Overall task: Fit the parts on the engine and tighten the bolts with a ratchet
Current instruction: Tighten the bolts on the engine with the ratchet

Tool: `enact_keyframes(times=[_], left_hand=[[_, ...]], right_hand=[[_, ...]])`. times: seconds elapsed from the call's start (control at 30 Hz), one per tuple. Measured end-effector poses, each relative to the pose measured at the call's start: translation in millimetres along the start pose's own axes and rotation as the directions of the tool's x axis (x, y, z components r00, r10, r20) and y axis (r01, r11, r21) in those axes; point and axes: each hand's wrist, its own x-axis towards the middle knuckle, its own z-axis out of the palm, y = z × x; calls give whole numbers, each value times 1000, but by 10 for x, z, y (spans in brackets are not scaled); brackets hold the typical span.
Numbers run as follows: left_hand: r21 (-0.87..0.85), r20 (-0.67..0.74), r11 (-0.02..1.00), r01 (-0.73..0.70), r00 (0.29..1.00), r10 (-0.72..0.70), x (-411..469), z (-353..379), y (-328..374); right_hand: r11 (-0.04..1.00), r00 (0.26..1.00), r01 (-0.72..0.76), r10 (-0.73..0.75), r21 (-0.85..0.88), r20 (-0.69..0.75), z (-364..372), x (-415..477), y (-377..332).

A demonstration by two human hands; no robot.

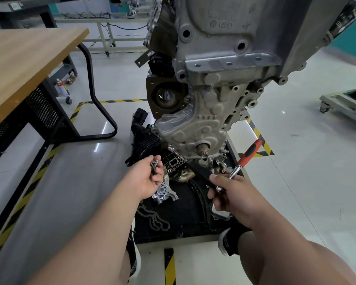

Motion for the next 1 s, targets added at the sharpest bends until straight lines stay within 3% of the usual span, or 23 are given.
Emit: enact_keyframes(times=[0.4, 0.7, 0.83, 1.0], left_hand=[[102, 99, 989, -103, 991, 93, 9, 44, 32], [232, -67, 969, -80, 993, 98, 130, 24, -42], [203, -125, 978, -41, 990, 68, 185, 31, -77], [60, -63, 998, -22, 998, 25, 209, 126, -90]], right_hand=[[999, 1000, 23, -24, -38, -8, -41, -4, 28], [994, 999, 39, -42, -107, -22, -75, -30, 67], [992, 999, 44, -46, -121, -19, -101, -72, 98], [987, 998, 54, -57, -150, -11, -158, -104, 118]])
